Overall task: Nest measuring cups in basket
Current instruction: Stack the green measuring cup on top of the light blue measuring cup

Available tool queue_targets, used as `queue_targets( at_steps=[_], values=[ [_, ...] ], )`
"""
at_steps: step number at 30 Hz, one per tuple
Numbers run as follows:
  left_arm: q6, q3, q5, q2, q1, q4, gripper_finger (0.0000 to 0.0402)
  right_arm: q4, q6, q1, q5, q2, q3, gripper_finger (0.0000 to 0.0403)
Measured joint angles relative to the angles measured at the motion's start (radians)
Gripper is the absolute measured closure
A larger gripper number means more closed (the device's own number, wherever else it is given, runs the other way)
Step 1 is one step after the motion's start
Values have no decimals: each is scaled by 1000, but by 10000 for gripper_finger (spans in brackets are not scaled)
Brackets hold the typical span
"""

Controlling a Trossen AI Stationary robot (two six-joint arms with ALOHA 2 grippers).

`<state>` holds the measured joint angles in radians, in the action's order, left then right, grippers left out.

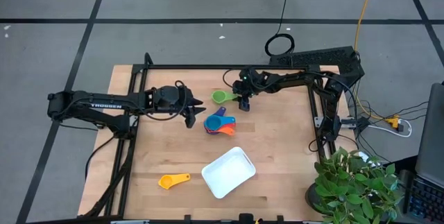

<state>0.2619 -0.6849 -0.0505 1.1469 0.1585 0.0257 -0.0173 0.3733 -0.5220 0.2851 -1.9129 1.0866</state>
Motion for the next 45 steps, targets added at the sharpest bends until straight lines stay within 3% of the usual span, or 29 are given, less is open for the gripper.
queue_targets(
  at_steps=[20,30,37,45],
  values=[
    [0,0,0,0,0,0,252,8,5,0,0,18,0,267],
    [-18,0,-3,-22,21,54,252,59,5,8,3,125,0,268],
    [-24,-3,-5,-63,124,185,252,112,1,122,4,235,0,268],
    [4,-1,-3,-64,242,271,252,128,-20,286,-23,267,0,268]
  ],
)
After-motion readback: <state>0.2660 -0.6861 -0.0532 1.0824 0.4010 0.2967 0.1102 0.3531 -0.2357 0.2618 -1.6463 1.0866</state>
